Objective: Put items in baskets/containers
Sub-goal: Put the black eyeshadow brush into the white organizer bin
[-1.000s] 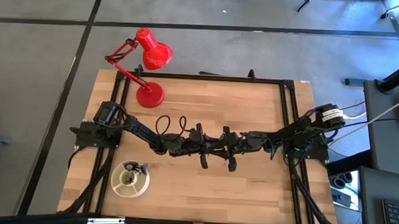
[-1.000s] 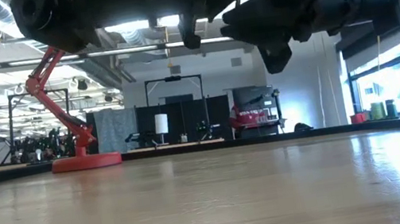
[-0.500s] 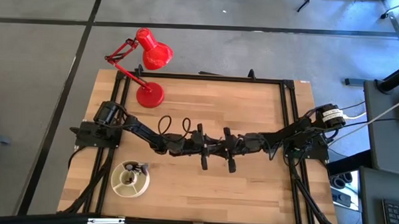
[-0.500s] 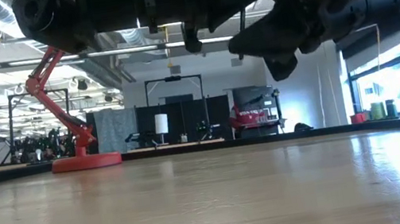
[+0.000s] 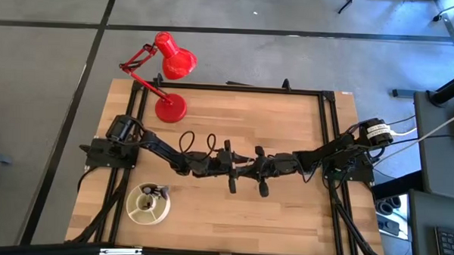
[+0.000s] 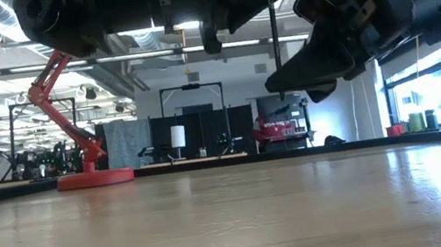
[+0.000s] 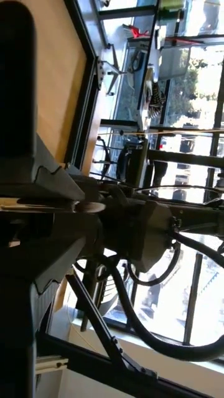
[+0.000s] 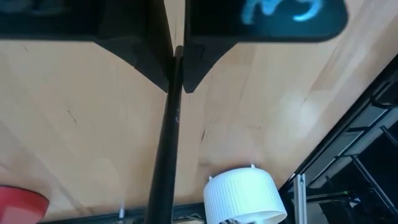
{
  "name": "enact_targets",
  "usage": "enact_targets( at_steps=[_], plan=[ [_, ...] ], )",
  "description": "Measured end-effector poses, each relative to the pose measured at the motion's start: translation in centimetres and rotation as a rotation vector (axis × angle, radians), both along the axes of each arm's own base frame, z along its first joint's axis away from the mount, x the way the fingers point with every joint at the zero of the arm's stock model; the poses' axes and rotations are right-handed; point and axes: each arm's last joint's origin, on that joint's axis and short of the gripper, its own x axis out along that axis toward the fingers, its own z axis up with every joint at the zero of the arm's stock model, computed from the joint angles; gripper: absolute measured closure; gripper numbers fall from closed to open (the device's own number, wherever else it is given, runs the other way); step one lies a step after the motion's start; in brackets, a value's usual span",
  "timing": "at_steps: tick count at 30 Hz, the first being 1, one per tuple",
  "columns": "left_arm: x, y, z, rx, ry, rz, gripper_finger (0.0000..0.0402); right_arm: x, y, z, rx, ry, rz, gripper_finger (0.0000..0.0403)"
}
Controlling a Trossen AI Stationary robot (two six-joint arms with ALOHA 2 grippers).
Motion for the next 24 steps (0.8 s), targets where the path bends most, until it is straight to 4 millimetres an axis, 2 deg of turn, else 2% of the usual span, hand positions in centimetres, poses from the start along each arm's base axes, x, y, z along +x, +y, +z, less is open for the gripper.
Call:
enact_targets(
  at_steps=[4, 12, 18, 24],
  plan=[
    [-0.2, 0.0, 0.7, 0.054, 0.012, 0.008, 0.0312, 0.0, 0.0, 0.0, -0.002, 0.001, 0.001, 0.0385],
    [-1.2, 0.2, 2.2, 0.093, 0.174, 0.034, 0.0316, 0.0, 0.0, -0.1, -0.001, 0.005, -0.002, 0.0385],
    [-1.6, 0.1, 3.2, 0.089, 0.171, 0.030, 0.0330, 0.0, 0.0, -0.1, -0.001, 0.005, 0.000, 0.0385],
    [-1.7, 0.1, 3.3, 0.095, 0.175, 0.027, 0.0347, 0.0, 0.0, -0.1, 0.000, 0.006, 0.000, 0.0385]
  ],
)
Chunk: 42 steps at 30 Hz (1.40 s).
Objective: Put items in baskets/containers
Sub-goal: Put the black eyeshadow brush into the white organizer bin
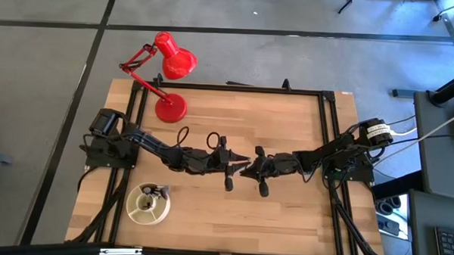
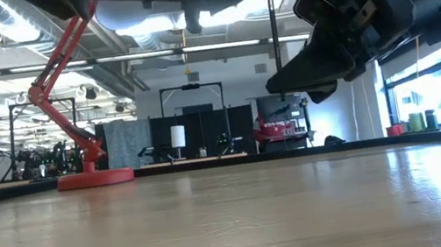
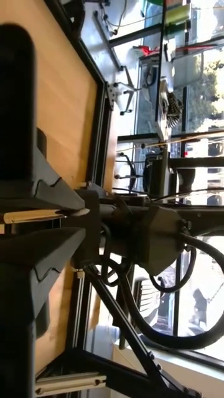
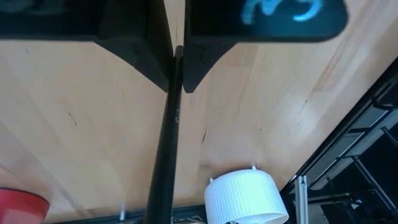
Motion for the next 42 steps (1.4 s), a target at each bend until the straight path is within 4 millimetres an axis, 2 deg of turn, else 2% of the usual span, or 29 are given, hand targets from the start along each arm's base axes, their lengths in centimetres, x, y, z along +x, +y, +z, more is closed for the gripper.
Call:
enact_targets(
  at_steps=[5, 8, 11, 14, 17, 22, 26, 30, 36, 42],
  plan=[
    [0.0, 0.0, -0.3, 0.002, 0.032, 0.006, 0.0388, 0.0, 0.0, 0.0, -0.002, 0.002, 0.000, 0.0385],
    [0.0, 0.0, -0.3, 0.010, 0.037, 0.010, 0.0393, 0.0, 0.0, 0.0, 0.004, 0.006, -0.002, 0.0378],
    [-0.4, -0.1, -0.1, 0.051, 0.073, 0.035, 0.0395, -0.1, -0.2, -0.3, 0.028, 0.037, -0.035, 0.0333],
    [-1.6, -0.5, 0.9, 0.090, 0.154, 0.090, 0.0395, -0.2, -0.6, -0.8, 0.042, 0.085, -0.085, 0.0274],
    [-4.1, -1.5, 2.3, 0.095, 0.252, 0.167, 0.0396, -0.2, -1.0, -1.1, 0.058, 0.117, -0.110, 0.0215],
    [-10.3, -4.1, 5.0, -0.055, 0.349, 0.154, 0.0397, -0.3, -1.7, -1.5, 0.092, 0.169, -0.156, 0.0145],
    [-15.5, -5.1, 7.3, -0.279, 0.409, 0.003, 0.0394, -0.3, -2.0, -1.5, 0.101, 0.170, -0.169, 0.0123],
    [-20.2, -4.8, 9.7, -0.413, 0.374, -0.077, 0.0394, -0.2, -2.0, -1.4, 0.106, 0.155, -0.168, 0.0121],
    [-24.1, -3.2, 12.7, -0.464, 0.216, -0.134, 0.0393, -0.1, -1.9, -1.1, 0.115, 0.122, -0.167, 0.0120],
    [-26.1, -3.6, 11.7, -0.255, 0.367, -0.257, 0.0394, -0.1, -1.9, -1.2, 0.109, 0.135, -0.167, 0.0120]
  ],
)
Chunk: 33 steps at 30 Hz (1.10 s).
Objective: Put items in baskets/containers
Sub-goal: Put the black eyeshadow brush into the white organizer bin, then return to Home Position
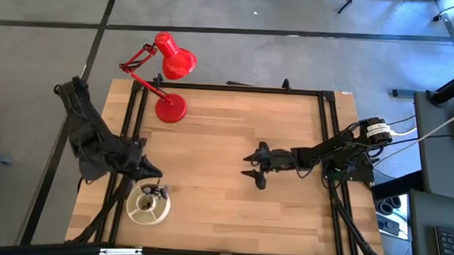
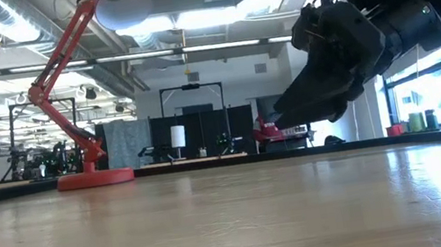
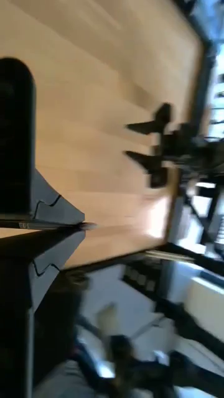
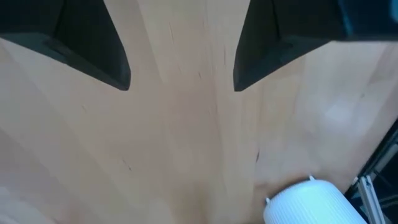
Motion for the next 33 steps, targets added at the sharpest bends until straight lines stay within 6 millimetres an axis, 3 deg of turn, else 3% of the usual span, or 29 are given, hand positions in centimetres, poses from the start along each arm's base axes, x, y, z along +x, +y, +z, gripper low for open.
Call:
enact_targets(
  at_steps=[6, 22, 33],
  plan=[
    [-0.3, -1.3, -2.1, 0.006, 0.153, 0.011, 0.0390, -0.2, 0.0, -0.4, -0.007, 0.051, 0.000, 0.0120],
    [0.6, -5.2, -5.1, -0.077, 0.287, 0.081, 0.0376, 0.0, 0.0, 0.0, 0.001, 0.000, -0.001, 0.0120],
    [0.7, -4.4, -5.9, -0.081, 0.351, 0.185, 0.0317, 0.0, -0.1, 0.0, -0.009, -0.003, -0.007, 0.0120]
  ],
)
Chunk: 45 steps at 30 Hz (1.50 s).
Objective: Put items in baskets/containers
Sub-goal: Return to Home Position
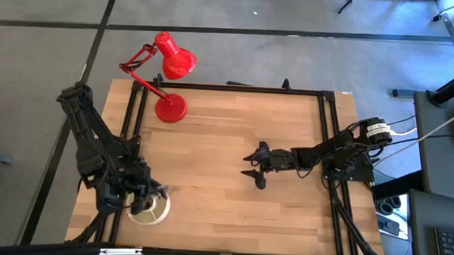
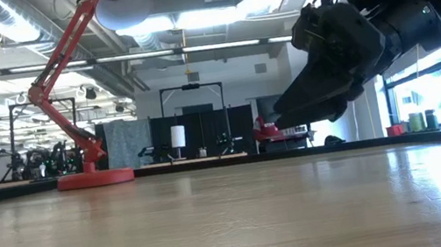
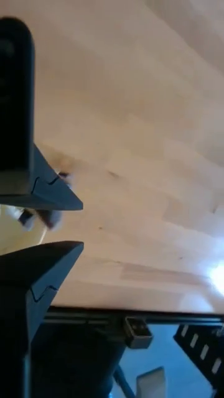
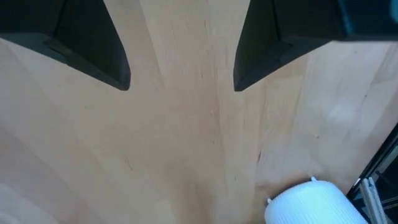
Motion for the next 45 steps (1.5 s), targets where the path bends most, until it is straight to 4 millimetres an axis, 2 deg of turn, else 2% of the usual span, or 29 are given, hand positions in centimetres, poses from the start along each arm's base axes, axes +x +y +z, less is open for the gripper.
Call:
enact_targets(
  at_steps=[6, 10, 12, 15, 18, 22, 24, 28, 31, 35, 38, 42, 45],
  plan=[
    [1.1, 2.5, 1.2, 0.099, -0.121, 0.113, 0.0298, 0.2, -0.2, 0.7, -0.021, -0.076, -0.062, 0.0120],
    [2.2, 4.7, 2.0, 0.289, -0.267, 0.298, 0.0299, 0.4, -0.2, 1.3, -0.059, -0.137, -0.073, 0.0129],
    [2.9, 5.6, 1.6, 0.361, -0.302, 0.393, 0.0303, 0.3, -0.2, 1.6, -0.085, -0.147, -0.064, 0.0146],
    [4.0, 7.2, -0.6, 0.374, -0.181, 0.420, 0.0310, 0.0, -0.2, 2.6, -0.128, -0.166, -0.015, 0.0192],
    [4.9, 8.6, -3.7, 0.353, -0.086, 0.416, 0.0321, -0.4, -0.1, 3.7, -0.162, -0.178, 0.055, 0.0262],
    [6.7, 9.8, -6.1, 0.357, -0.131, 0.349, 0.0335, -1.5, -0.5, 5.7, -0.207, -0.212, 0.157, 0.0368],
    [7.6, 10.3, -6.1, 0.383, -0.195, 0.291, 0.0342, -2.4, -1.0, 7.0, -0.211, -0.224, 0.195, 0.0392],
    [8.9, 11.0, -5.1, 0.485, -0.337, 0.205, 0.0351, -4.7, -2.2, 9.1, -0.206, -0.220, 0.218, 0.0390],
    [9.2, 11.7, -4.7, 0.560, -0.395, 0.199, 0.0355, -6.2, -2.4, 10.0, -0.210, -0.209, 0.243, 0.0398],
    [9.0, 13.1, -6.3, 0.602, -0.407, 0.193, 0.0359, -7.6, -1.9, 11.2, -0.210, -0.255, 0.282, 0.0395],
    [8.5, 14.0, -6.9, 0.569, -0.476, 0.195, 0.0359, -9.3, -2.0, 11.7, -0.228, -0.236, 0.273, 0.0397],
    [7.0, 14.4, -6.5, 0.568, -0.548, 0.210, 0.0359, -12.6, -2.5, 11.9, -0.188, -0.157, 0.172, 0.0399],
    [5.4, 14.5, -6.8, 0.600, -0.587, 0.209, 0.0359, -14.0, -2.5, 11.4, -0.157, -0.210, 0.137, 0.0398]
  ],
)
